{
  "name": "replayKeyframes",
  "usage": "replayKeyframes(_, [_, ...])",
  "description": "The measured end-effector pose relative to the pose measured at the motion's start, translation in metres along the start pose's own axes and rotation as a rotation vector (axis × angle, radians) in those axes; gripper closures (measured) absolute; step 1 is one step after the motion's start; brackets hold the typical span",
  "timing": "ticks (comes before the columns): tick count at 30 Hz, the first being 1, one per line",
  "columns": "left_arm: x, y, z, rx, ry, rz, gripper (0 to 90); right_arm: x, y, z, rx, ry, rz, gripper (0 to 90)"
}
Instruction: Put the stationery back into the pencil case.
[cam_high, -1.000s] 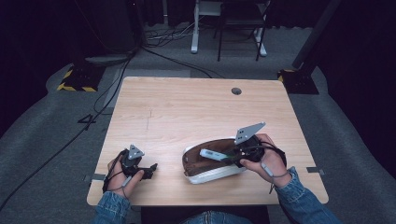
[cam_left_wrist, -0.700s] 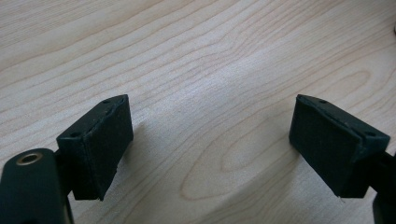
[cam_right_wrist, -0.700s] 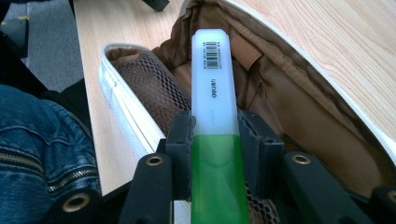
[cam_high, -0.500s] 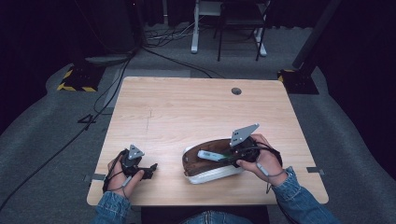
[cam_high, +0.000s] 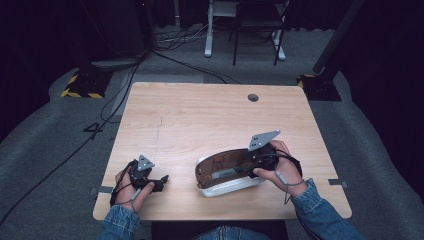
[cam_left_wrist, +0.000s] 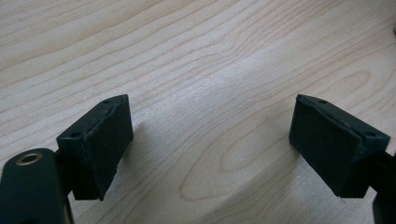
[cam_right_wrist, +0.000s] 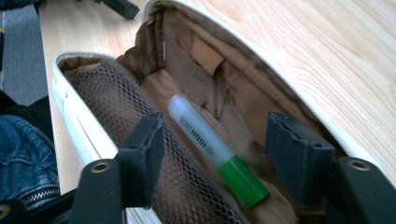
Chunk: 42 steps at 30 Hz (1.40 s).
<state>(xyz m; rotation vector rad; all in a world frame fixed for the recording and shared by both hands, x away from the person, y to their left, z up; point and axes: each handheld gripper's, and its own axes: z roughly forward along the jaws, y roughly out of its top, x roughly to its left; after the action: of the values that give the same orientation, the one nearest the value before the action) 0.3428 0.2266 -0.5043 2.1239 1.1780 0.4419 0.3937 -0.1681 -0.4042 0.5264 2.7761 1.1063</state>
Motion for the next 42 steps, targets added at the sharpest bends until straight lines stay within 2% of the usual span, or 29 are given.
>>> replayKeyframes(12, [0.0, 0.002, 0.002, 0.004, 0.0, 0.002, 11.7, -0.011, -0.007, -0.023, -0.084, -0.052, 0.045, 31.1])
replayKeyframes(23, [0.001, 0.004, 0.004, 0.005, -0.005, 0.006, 10.4, -0.035, -0.025, -0.05, -0.146, -0.162, 0.13, 24.0])
replayKeyframes(29, [0.001, 0.005, 0.005, 0.007, -0.002, -0.002, 9.9, -0.051, -0.039, -0.059, -0.15, -0.224, 0.182, 21.4])
replayKeyframes(42, [0.003, 0.007, 0.007, 0.009, 0.002, 0.0, 8.2, -0.079, -0.072, -0.07, -0.147, -0.306, 0.293, 20.0])
